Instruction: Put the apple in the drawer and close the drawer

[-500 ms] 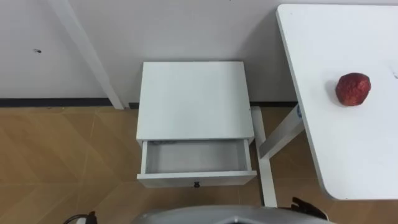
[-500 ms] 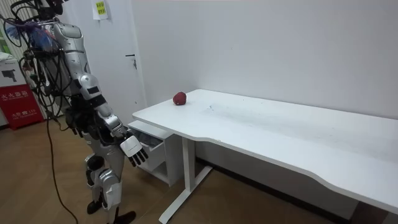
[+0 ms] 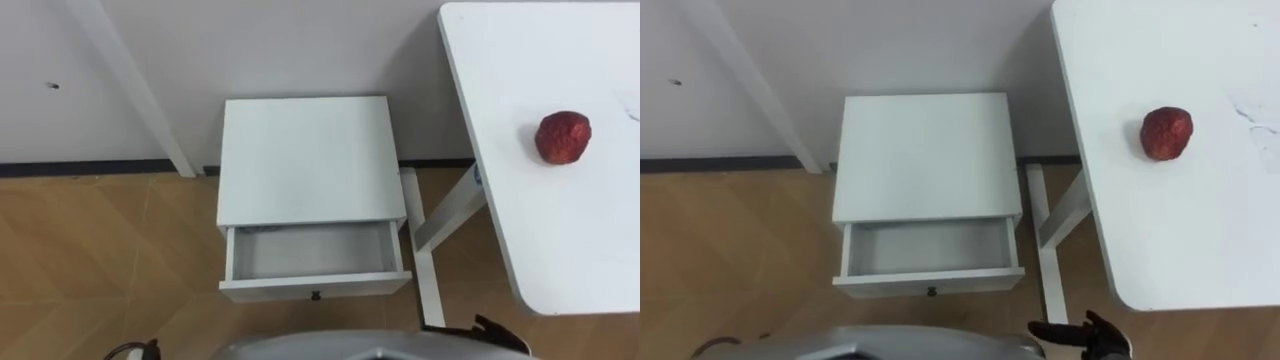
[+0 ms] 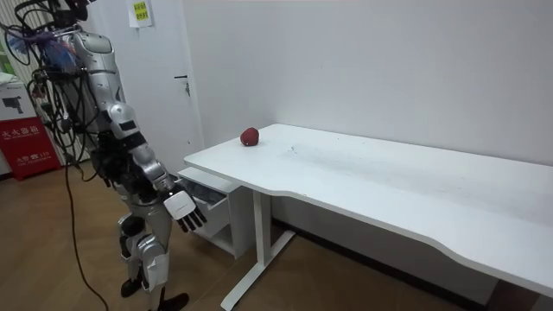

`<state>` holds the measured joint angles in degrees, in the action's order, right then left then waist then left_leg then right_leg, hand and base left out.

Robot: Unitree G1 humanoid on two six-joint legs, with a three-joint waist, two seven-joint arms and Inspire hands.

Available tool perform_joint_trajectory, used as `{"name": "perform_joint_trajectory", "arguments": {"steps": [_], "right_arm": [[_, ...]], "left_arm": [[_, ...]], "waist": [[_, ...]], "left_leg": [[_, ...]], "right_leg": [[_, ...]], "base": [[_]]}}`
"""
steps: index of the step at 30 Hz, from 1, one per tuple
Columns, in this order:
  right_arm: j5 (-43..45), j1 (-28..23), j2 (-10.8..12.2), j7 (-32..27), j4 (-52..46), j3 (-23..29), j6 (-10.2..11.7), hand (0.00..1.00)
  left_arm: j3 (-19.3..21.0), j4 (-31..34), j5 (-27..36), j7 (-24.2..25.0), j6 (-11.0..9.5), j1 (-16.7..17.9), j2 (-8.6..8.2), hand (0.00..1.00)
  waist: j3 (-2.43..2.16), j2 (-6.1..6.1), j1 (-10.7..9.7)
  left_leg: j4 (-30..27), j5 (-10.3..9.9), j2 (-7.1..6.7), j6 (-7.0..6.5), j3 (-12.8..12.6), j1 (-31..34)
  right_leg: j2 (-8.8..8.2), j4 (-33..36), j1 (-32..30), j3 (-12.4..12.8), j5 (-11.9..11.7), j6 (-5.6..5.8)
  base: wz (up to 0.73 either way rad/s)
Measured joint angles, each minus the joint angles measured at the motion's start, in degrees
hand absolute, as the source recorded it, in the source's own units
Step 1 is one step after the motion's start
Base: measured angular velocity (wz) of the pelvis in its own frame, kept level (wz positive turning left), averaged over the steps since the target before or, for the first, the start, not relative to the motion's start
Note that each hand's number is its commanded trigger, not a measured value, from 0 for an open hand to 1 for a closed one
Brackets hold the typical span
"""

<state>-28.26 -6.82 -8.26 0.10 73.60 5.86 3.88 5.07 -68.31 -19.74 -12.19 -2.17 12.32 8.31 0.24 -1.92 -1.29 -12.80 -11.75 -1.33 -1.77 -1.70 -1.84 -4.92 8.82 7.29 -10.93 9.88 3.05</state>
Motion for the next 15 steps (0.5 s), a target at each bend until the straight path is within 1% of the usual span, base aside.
{"name": "perform_joint_trajectory", "arguments": {"steps": [1, 2, 3, 4, 5, 6, 7, 8, 9, 10, 11, 12, 14, 15], "right_arm": [[-2.13, -0.11, 0.0, -0.08, -0.09, 1.09, -0.08, 0.0], [-6.9, -0.54, 0.01, -0.33, -0.33, 3.3, -0.1, 0.0], [-9.27, -0.63, -0.01, -0.54, -0.67, 4.25, -0.13, 0.0], [-14.75, -1.19, -0.08, -0.61, -1.11, 6.05, -0.14, 0.0], [-20.55, -1.26, -0.07, -0.55, -1.12, 8.63, -0.21, 0.0], [-26.07, -1.16, -0.07, -0.55, -1.21, 11.86, -0.2, 0.0], [-28.69, -1.2, -0.1, -0.59, -1.35, 13.25, -0.17, 0.0], [-33.57, -1.31, -0.11, -0.65, -1.8, 16.24, -0.13, 0.0], [-35.47, -1.33, -0.13, -0.64, -1.97, 17.42, -0.11, 0.0], [-38.85, -1.44, -0.2, -0.62, -2.11, 19.75, -0.1, 0.0], [-41.88, -1.68, -0.26, -0.7, -2.36, 21.68, -0.1, 0.0], [-44.57, -1.91, -0.27, -0.88, -2.66, 23.06, -0.08, 0.0], [-48.2, -2.15, -0.26, -1.59, -3.09, 24.6, -0.06, 0.0], [-50.78, -1.96, -0.24, -2.48, -3.24, 25.6, 0.01, 0.0]], "left_arm": [[0.77, 0.28, 0.01, 0.0, -0.05, 0.03, -0.05, 0.0], [2.29, 0.29, 0.05, -0.01, -0.23, 0.45, -0.01, 0.0], [2.96, 0.26, 0.06, -0.02, -0.27, 0.43, 0.02, 0.0], [4.33, 0.09, 0.45, -0.04, -0.36, 0.49, 0.11, 0.0], [5.16, 0.02, 1.16, -0.1, -0.39, 0.75, 0.37, 0.0], [6.17, -0.34, 1.78, -0.14, -0.42, 0.96, 0.5, 0.0], [6.52, -0.38, 1.98, -0.13, -0.43, 0.94, 0.55, 0.0], [7.62, -0.42, 2.05, -0.13, -0.48, 1.15, 0.57, 0.0], [8.18, -0.43, 2.04, -0.13, -0.48, 1.45, 0.57, 0.0], [8.52, -0.38, 2.04, -0.14, -0.48, 1.49, 0.64, 0.0], [8.71, -0.36, 2.06, -0.14, -0.48, 1.51, 0.65, 0.0], [8.8, -0.33, 2.02, -0.13, -0.48, 1.59, 0.68, 0.0], [8.8, -0.3, 2.06, -0.09, -0.45, 1.58, 0.81, 0.0], [8.79, -0.25, 2.06, -0.09, -0.35, 1.56, 0.87, 0.0]], "waist": [[0.01, 0.03, -0.07], [0.03, 0.13, -0.29], [-0.01, 0.19, -0.35], [-0.03, 0.22, -0.45], [-0.04, 0.26, -1.09], [0.15, -0.1, -2.13], [0.22, -0.06, -2.42], [0.23, -0.05, -3.25], [0.24, -0.01, -3.43], [0.22, -0.02, -3.82], [0.06, 0.08, -3.81], [-0.21, 0.2, -3.75], [-0.45, 0.25, -3.76], [-0.49, 0.21, -3.89]], "left_leg": [[0.07, 0.0, 0.03, 0.0, -0.16, -0.08], [0.15, -0.02, 0.05, -0.01, -0.28, -0.25], [0.2, -0.03, 0.05, -0.02, -0.31, -0.34], [0.47, -0.04, 0.11, -0.01, -0.54, -0.64], [0.64, -0.04, 0.15, -0.01, -0.68, -0.9], [0.69, -0.04, 0.14, -0.01, -0.69, -1.16], [0.74, -0.03, 0.16, -0.01, -0.76, -1.32], [0.72, -0.04, 0.16, 0.0, -0.77, -1.38], [0.71, -0.04, 0.16, 0.0, -0.77, -1.35], [0.71, -0.05, 0.18, 0.01, -0.92, -1.36], [0.71, -0.07, 0.28, 0.03, -1.33, -1.37], [0.72, -0.14, 0.36, 0.07, -1.58, -1.35], [0.76, -0.15, 0.52, 0.1, -2.1, -1.4], [0.79, -0.15, 0.6, 0.1, -2.34, -1.52]], "right_leg": [[0.0, 0.0, -0.02, 0.13, 0.0, 0.0], [0.01, -0.01, 0.05, 0.27, 0.0, 0.0], [0.01, 0.0, 0.1, 0.35, 0.0, 0.0], [0.04, 0.0, 0.18, 0.64, 0.0, 0.0], [0.09, -0.05, 0.38, 0.82, 0.0, 0.0], [0.09, -0.1, 0.66, 0.74, 0.0, 0.01], [0.09, -0.1, 0.78, 0.78, 0.0, 0.01], [0.1, -0.1, 0.81, 0.81, 0.0, 0.01], [0.1, -0.1, 0.77, 0.82, 0.0, 0.01], [0.1, -0.04, 0.65, 0.97, 0.01, 0.01], [0.14, 0.05, 0.45, 1.32, 0.0, 0.0], [0.22, 0.22, 0.17, 1.74, 0.0, 0.0], [0.32, 0.56, -0.15, 2.28, 0.01, -0.01], [0.36, 0.96, -0.4, 2.59, 0.03, -0.02]], "base": [[-0.12], [-0.07], [-0.09], [-0.09], [-0.06], [0.0], [0.0], [0.0], [-0.03], [-0.09], [-0.16], [-0.15], [-0.14], [-0.14]]}}
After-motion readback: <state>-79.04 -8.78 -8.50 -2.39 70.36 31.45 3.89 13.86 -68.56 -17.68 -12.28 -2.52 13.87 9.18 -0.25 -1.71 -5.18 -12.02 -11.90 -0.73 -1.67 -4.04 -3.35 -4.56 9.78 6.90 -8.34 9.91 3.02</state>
